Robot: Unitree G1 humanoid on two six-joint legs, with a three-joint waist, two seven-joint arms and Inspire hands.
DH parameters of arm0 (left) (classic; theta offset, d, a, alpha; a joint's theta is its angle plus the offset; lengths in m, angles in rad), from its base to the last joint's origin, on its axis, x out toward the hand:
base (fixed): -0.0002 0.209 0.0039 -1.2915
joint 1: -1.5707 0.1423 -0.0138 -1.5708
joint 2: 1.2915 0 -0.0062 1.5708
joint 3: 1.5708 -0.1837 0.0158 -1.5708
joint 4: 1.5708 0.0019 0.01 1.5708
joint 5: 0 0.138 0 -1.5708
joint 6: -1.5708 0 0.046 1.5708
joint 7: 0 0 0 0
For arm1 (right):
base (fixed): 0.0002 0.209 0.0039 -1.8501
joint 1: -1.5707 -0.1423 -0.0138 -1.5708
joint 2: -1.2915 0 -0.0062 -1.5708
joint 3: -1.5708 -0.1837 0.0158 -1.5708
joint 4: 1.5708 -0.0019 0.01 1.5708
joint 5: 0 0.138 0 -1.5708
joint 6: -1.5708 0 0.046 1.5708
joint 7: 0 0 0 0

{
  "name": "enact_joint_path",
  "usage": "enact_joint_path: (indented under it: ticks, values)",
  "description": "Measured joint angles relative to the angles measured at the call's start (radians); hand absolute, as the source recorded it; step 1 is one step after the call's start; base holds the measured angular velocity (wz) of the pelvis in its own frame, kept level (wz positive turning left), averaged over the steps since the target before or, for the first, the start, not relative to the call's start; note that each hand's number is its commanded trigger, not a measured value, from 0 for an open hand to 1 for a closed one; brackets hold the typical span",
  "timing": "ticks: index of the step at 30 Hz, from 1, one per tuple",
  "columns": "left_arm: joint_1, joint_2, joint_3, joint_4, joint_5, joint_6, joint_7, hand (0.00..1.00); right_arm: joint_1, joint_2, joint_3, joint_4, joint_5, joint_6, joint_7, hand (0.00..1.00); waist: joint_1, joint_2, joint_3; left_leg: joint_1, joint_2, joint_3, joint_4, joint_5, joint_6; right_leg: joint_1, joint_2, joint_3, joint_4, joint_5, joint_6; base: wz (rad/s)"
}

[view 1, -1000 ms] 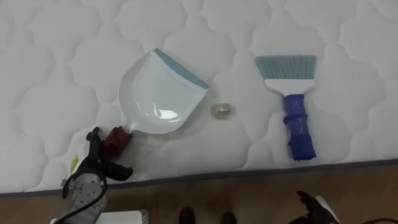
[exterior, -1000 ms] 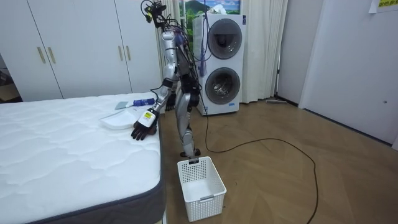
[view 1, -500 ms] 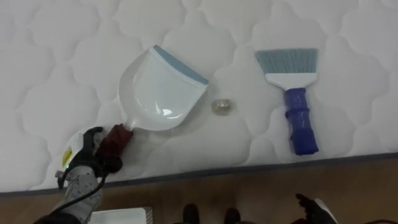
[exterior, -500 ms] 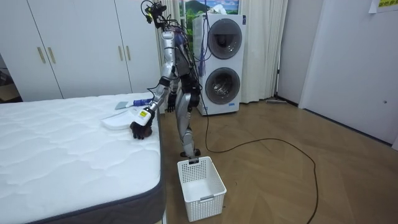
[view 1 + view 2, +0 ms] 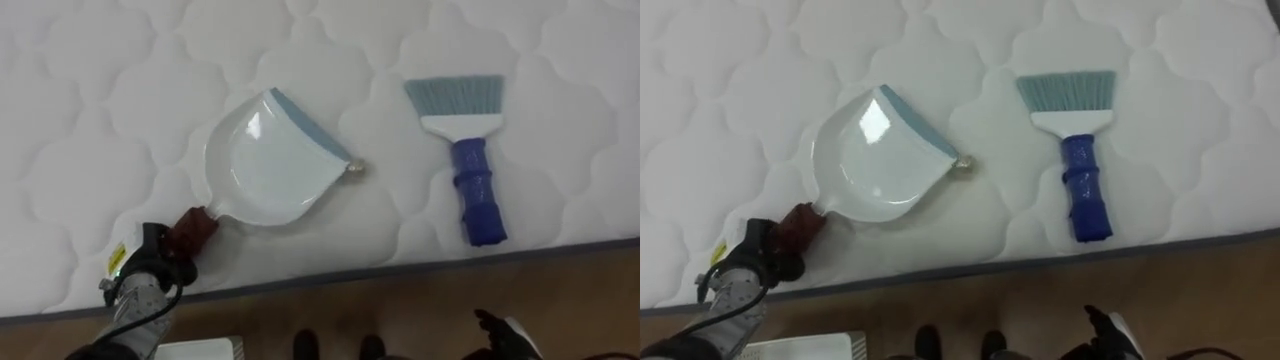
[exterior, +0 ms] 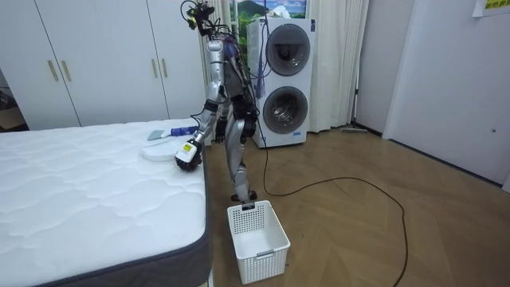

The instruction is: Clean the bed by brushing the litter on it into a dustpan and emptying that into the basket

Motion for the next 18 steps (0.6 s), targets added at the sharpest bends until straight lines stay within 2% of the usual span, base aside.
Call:
enact_joint_path:
  ticks: [7,18]
  values:
    - [-0.002,0.003,-0.001,0.013,0.003,-0.001,0.008,1.0,0.004,0.0,0.017,0.002,0.007,0.001,0.0,0.0,-0.006,-0.019,-0.0027,0.002,0.0,0.008,0.001,0.002,0.003,0.0,0.0,0.006,-0.002,0.0,0.001,-0.03]
    - [-0.002,0.005,-0.002,0.02,0.013,-0.003,0.02,1.0,0.009,0.0,0.038,-0.009,0.053,0.0,-0.022,0.0,-0.002,-0.017,-0.0038,0.001,0.001,0.007,0.004,0.002,0.003,0.0,0.0,0.005,0.001,0.0,0.001,0.0]
